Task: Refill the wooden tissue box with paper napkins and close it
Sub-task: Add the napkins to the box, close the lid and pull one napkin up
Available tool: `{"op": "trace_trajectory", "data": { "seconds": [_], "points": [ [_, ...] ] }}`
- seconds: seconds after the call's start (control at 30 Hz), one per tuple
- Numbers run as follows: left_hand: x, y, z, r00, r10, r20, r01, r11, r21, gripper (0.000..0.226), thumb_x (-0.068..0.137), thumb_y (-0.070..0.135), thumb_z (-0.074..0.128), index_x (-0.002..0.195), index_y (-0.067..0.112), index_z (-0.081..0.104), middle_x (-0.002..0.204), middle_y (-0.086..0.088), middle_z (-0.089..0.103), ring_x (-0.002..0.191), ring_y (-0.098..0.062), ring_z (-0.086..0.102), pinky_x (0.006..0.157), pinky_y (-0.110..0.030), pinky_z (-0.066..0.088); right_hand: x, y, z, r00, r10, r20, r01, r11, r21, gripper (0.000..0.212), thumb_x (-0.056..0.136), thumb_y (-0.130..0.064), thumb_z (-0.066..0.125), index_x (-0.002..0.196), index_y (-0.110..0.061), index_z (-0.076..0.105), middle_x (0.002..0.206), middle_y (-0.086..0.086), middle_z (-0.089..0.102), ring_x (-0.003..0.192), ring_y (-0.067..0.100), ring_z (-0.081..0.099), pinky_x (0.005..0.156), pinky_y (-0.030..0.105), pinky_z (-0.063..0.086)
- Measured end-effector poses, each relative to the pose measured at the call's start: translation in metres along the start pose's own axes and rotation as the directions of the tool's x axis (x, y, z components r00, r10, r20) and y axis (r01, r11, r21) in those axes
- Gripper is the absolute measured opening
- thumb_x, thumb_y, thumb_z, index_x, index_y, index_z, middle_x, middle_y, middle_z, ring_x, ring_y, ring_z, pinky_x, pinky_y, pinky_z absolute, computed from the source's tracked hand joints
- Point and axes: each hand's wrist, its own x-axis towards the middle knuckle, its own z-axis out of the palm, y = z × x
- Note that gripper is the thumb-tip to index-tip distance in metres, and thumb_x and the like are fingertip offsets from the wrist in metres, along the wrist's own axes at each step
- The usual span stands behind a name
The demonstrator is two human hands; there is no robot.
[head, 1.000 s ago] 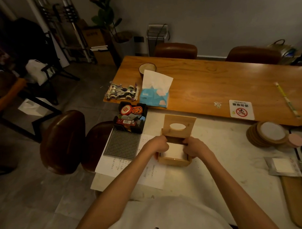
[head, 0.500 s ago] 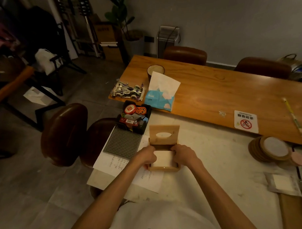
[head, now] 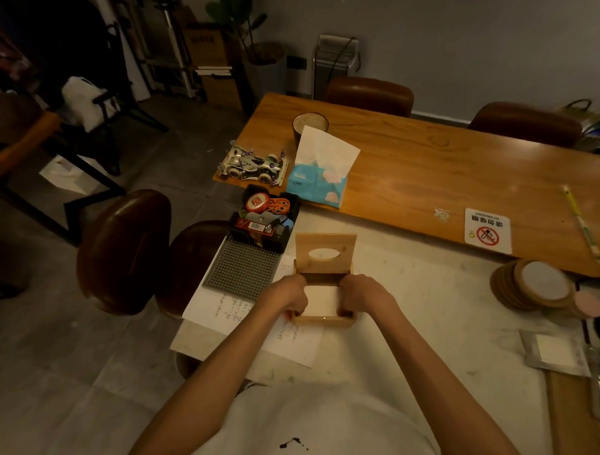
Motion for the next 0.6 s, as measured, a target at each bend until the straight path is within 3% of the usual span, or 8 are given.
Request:
{"op": "trace_trajectory", "data": {
  "seconds": [0.27,0.6],
  "points": [
    [-0.0024,-0.0011,-0.0015,0.999,0.037,-0.020,-0.035,0.995,0.090,0.054,0.082,0.006,0.065,0.133,0.011,0.050,0.116,-0.009,0.063,0.083,-0.018,0.065,0.071,-0.032,0.058,-0.0022,-0.0022,-0.0022,1.000,-0.010,-0.002,0.010,1.000,-0.008,0.041,0.078,-0.018,0.071,0.118,-0.012,0.065,0.109,0.010,0.068,0.099,0.025,0.065,0.080,0.032,0.054],
    [0.0011,-0.0003,-0.0052,0.999,0.038,-0.009,-0.036,0.979,0.200,0.058,0.077,0.017,0.075,0.130,0.013,0.052,0.120,-0.008,0.062,0.104,-0.024,0.062,0.085,-0.035,0.056,-0.0043,-0.0007,-0.0041,0.999,-0.026,-0.019,0.026,1.000,-0.010,0.050,0.080,-0.021,0.071,0.127,-0.015,0.058,0.113,0.008,0.065,0.102,0.024,0.064,0.081,0.030,0.052]
  ]
}}
